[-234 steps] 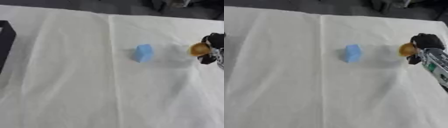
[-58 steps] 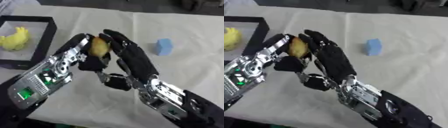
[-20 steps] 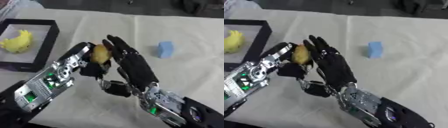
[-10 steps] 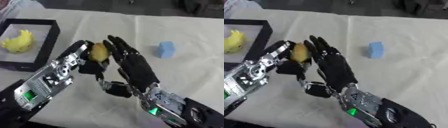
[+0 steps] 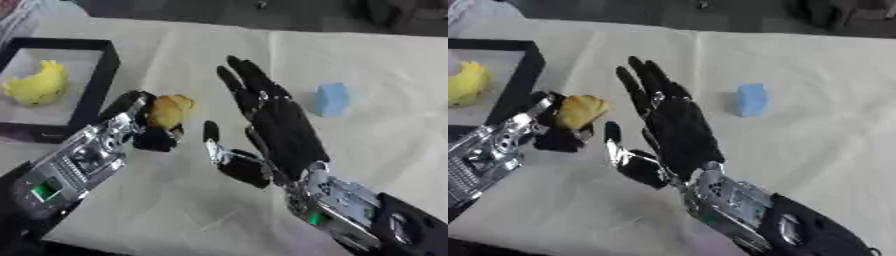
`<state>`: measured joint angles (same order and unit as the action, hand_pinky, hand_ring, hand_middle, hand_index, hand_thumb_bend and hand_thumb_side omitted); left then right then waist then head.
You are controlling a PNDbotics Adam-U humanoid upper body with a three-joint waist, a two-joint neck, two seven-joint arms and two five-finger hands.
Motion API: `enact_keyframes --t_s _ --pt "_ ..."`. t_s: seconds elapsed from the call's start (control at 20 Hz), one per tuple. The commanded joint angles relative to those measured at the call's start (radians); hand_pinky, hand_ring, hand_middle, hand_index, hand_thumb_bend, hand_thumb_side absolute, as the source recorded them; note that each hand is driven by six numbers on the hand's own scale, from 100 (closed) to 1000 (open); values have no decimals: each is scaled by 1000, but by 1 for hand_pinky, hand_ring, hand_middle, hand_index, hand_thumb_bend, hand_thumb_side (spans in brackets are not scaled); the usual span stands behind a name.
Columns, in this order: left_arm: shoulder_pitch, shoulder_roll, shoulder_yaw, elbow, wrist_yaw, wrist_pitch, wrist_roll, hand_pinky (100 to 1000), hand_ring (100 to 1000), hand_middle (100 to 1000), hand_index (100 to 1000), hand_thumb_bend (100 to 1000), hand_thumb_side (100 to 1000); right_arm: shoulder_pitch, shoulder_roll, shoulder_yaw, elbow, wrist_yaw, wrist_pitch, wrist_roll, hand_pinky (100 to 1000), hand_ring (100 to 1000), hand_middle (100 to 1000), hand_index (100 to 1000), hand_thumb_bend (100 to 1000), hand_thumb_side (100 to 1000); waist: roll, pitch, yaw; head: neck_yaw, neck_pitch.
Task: Pick up the objects with one hand, pass them to the other hand, and then place them into the box on the other side of the table.
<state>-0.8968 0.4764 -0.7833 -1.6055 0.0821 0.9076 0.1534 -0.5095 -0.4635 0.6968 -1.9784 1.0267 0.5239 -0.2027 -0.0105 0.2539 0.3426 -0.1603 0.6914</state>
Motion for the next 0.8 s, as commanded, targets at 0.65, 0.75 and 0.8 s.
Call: enact_keyframes --t_s 0.65,0.75,0.8 --pt "-23 76 63 -40 9 -1 23 767 383 439 563 100 133 -11 -16 -3 -22 3 -13 -8 756 964 969 1000 109 539 8 -25 -3 3 -4" --pt "-41 127 100 -74 27 -1 6 774 377 439 566 100 140 -12 -16 -2 -22 -27 -31 -31 738 949 937 1000 114 412 12 -25 -4 5 1" --pt "-48 155 120 -92 36 -1 -5 777 372 438 566 100 145 -13 -18 -4 -22 -45 -42 -46 730 944 919 991 125 366 13 -25 -5 5 4"
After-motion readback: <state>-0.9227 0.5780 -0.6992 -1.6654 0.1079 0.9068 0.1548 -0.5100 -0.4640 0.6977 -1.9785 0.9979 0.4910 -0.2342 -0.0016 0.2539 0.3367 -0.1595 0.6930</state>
